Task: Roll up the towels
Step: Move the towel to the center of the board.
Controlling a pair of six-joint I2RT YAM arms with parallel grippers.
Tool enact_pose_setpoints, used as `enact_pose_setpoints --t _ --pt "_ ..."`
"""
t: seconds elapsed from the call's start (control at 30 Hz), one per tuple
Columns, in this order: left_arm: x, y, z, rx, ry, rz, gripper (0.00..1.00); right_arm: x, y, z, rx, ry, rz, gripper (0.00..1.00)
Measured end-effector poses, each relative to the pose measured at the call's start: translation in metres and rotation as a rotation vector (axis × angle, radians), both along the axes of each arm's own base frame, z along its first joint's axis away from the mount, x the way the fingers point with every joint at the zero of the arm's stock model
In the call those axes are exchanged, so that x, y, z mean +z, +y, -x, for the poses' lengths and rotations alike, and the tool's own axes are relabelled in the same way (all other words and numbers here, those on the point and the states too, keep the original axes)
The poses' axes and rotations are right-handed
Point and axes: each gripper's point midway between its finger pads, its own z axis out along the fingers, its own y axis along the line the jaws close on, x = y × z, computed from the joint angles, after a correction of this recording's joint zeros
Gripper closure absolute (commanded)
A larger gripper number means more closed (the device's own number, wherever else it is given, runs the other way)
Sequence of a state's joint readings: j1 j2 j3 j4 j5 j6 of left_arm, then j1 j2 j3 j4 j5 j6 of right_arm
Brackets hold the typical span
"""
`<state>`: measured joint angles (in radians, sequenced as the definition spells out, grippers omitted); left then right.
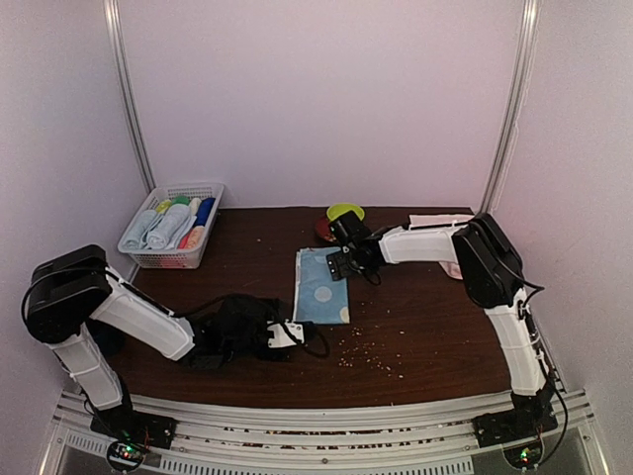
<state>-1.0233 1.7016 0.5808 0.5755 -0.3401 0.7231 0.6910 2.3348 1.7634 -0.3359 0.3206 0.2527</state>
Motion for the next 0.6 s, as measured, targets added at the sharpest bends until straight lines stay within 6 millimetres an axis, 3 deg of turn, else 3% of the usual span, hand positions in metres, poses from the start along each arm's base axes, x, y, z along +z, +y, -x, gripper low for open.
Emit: enact_pose_setpoints --t 0.1,0.33,0.47,0.6 --pt "0.006 0.001 0.002 -0.003 -0.005 0.018 0.1 0.001 -0.016 0.0 -0.026 -0.007 0.024 0.0" --pt "0.017 -0.001 0.003 -0.007 -0.013 0.058 0.1 0.004 -0.077 -0.002 -0.098 0.016 0.089 0.0" --pt "0.018 -0.002 0.003 -0.007 -0.015 0.065 0.09 0.013 -0.09 0.002 -0.089 0.035 0.089 0.0" --pt "0.019 -0.002 0.002 -0.006 -0.016 0.07 0.09 0.045 -0.087 0.025 -0.032 0.035 0.015 0.0"
